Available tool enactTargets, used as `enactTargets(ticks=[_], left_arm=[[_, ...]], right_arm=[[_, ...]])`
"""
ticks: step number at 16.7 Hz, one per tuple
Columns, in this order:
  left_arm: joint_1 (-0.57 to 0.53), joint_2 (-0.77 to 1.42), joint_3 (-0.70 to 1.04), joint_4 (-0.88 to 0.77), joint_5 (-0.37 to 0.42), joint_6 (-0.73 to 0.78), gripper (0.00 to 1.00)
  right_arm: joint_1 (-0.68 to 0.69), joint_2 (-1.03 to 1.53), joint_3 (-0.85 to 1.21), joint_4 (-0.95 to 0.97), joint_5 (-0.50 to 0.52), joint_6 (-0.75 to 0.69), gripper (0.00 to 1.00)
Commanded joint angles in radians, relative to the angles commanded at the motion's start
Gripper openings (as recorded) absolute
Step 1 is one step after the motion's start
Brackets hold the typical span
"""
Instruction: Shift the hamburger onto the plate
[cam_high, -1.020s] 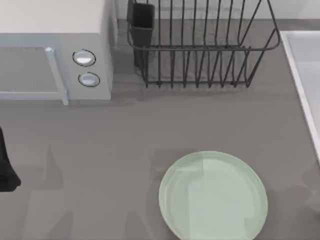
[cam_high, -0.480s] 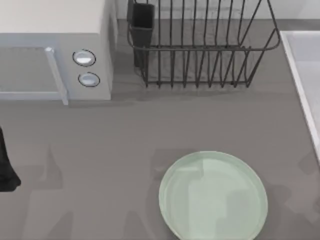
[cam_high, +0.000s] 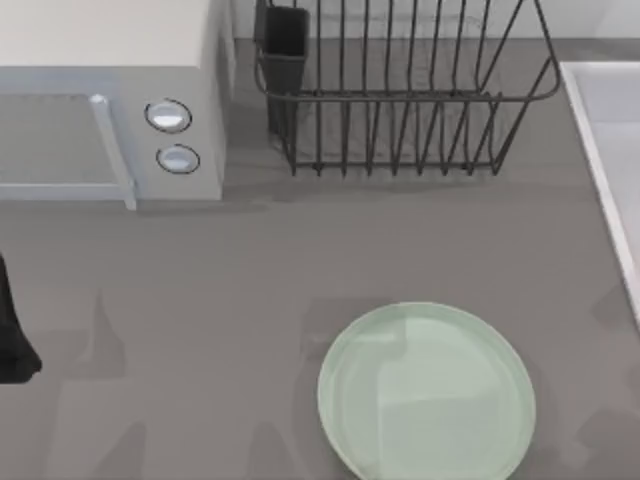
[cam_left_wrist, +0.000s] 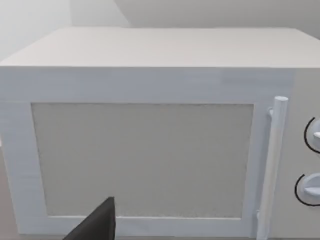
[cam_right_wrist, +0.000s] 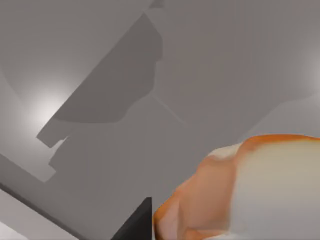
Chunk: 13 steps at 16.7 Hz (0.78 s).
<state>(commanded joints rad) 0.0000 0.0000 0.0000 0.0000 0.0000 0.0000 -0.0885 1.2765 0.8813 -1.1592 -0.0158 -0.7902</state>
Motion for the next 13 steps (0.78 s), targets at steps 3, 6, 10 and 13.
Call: enactTargets(ticks=[3,6,10,13], left_arm=[[0.000,0.000,0.000,0.000,0.000,0.000,1.00],[0.000,0.000,0.000,0.000,0.000,0.000,1.00],[0.000,0.000,0.000,0.000,0.000,0.000,1.00],[0.000,0.000,0.000,0.000,0.000,0.000,1.00]], right_arm=[[0.001,0.004,-0.003,0.002,0.000,0.002,0.00],[0.024,0.002,0.018,0.009,0.010,-0.054,0.00],[0.120,0.014,0.086,0.025,0.041,-0.273,0.00],[0.228,0.047,0.146,0.031,0.064,-0.541,0.00]])
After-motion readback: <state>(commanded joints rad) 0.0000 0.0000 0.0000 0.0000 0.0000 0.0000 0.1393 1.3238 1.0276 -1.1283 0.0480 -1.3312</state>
